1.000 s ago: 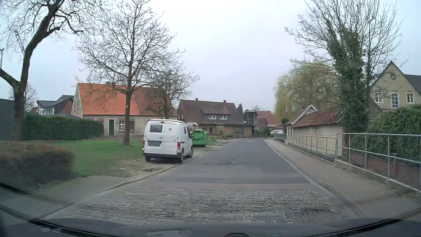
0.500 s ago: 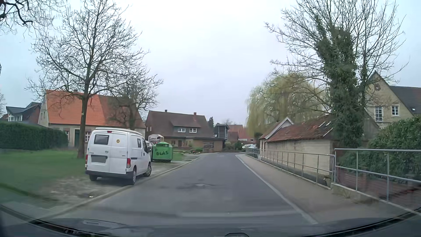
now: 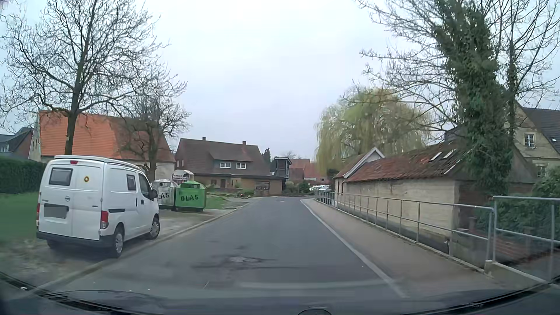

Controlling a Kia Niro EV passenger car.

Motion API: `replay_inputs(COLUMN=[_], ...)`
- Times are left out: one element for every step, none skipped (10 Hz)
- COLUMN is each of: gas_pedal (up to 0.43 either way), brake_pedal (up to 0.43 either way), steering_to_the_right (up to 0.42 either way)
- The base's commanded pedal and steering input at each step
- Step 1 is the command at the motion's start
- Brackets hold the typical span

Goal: Follow the waypoints while adhering to traffic rules and regulations

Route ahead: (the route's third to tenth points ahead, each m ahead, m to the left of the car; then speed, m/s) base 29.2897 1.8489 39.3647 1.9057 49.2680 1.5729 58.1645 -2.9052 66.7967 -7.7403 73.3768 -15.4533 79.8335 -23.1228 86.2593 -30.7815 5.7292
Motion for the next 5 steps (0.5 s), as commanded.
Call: replay_inputs(gas_pedal=[0.189, 0.189, 0.220, 0.220, 0.220], brake_pedal=[0.000, 0.000, 0.000, 0.000, 0.000], steering_to_the_right=[0.009, 0.006, 0.005, 0.001, 0.001])
